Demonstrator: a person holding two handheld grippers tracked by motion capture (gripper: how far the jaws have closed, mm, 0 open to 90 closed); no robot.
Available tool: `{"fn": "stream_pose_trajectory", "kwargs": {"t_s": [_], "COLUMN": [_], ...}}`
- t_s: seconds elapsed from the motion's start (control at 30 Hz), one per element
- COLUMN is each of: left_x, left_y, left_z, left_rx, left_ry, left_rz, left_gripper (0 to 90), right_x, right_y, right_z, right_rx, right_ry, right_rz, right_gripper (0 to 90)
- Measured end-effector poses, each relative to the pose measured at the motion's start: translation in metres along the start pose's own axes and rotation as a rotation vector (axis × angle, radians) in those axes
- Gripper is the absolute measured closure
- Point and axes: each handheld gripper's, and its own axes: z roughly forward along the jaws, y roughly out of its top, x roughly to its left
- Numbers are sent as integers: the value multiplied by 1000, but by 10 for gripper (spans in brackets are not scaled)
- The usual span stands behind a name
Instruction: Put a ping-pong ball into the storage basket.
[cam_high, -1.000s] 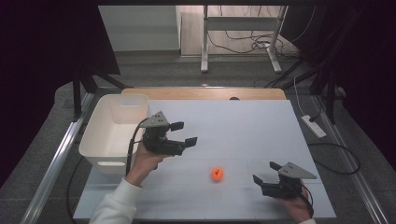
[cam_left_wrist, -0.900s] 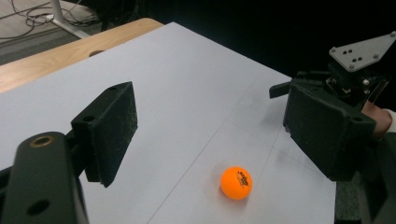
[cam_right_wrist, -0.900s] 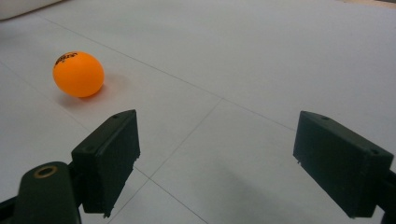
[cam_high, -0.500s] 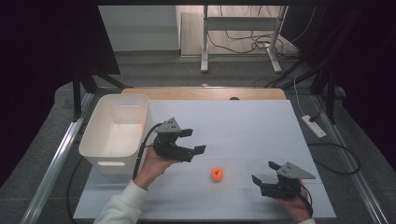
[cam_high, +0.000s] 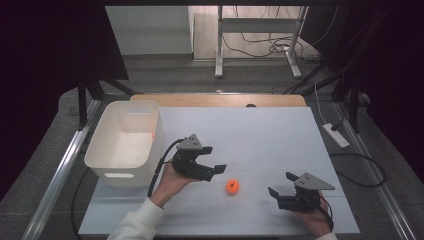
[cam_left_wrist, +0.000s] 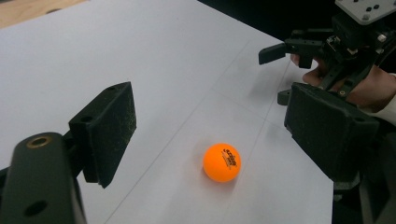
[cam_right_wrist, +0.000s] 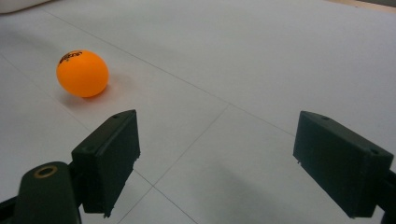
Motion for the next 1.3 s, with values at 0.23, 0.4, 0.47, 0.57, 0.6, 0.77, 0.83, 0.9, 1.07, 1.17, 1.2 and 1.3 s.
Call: {"fn": "stream_pose_trajectory", "kwargs": {"t_s": [0.23, 0.4, 0.47, 0.57, 0.6, 0.77, 0.83, 0.9, 1.07, 1.17, 1.2, 1.3], "left_x": [-3, -6, -7, -8, -9, -10, -11, -11, -10, -8, -9, -9], "left_y": [-4, -5, -6, -7, -7, -9, -11, -12, -14, -15, -15, -16], "left_z": [7, 13, 15, 18, 20, 27, 32, 33, 38, 41, 43, 46], "left_rx": [32, 53, 55, 68, 74, 99, 118, 127, 157, 168, 171, 181], "left_ry": [-6, -13, -15, -13, -13, -22, -26, -26, -31, -23, -20, -16], "left_rz": [4, 14, 11, 14, 17, 24, 23, 23, 21, 20, 21, 24], "left_gripper": [154, 140, 138, 136, 135, 127, 122, 121, 116, 114, 112, 107], "right_x": [-1, -1, -1, -1, -1, -1, -1, -1, 0, 1, 1, 0], "right_y": [-1, -1, -1, -2, -2, -2, -2, -2, -1, -1, -1, -1], "right_z": [0, -1, -1, -1, -1, 0, 0, 1, 3, 3, 3, 3], "right_rx": [4, 4, 5, 6, 5, 6, 8, 7, 11, 10, 10, 11], "right_ry": [-1, -5, -6, -7, -8, -9, -7, -5, -3, -8, -8, -11], "right_rz": [2, -3, -4, -4, -5, -5, -7, -5, -8, -10, -10, -9], "right_gripper": [146, 146, 146, 146, 146, 146, 146, 146, 146, 146, 146, 146]}}
